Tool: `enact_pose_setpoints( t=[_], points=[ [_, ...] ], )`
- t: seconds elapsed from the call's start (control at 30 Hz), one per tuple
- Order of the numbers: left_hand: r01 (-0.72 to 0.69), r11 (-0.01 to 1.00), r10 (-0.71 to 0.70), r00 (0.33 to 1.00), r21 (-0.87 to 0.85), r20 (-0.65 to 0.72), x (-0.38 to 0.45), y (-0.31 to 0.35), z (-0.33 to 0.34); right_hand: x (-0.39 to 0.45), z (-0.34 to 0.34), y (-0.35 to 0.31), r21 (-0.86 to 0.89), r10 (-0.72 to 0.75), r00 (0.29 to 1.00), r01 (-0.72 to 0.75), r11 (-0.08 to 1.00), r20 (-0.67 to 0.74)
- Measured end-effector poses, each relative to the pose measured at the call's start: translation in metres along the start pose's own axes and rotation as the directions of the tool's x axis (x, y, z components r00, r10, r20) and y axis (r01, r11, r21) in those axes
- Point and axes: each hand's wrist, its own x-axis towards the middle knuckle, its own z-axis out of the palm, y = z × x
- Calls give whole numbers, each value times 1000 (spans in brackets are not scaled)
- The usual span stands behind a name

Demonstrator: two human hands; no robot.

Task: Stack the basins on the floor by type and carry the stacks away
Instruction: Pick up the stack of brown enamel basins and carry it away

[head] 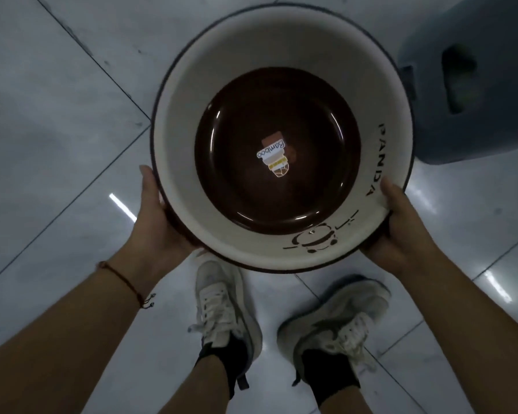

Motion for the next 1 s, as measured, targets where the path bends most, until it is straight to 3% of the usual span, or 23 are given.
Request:
enact_pose_setpoints(
  t=[0.13,0.27,0.57,0.8,1.0],
  points=[
    [-122,987,115,991,108,74,0,13,16,0,6,-16,38,-18,997,16,999,76],
    [-126,977,124,992,174,20,-1,42,34,-5,19,-50,-44,4,995,0,999,95],
    [104,980,-72,980,168,-187,-62,109,83,-74,70,-133,-192,161,982,-178,965,-99],
    [100,994,-91,976,36,-199,-236,127,128,-258,96,-205,-191,153,975,-183,964,-158],
    [-72,992,85,989,104,-120,-496,223,227,-548,125,-307,-212,-40,990,11,977,-133]
  ],
)
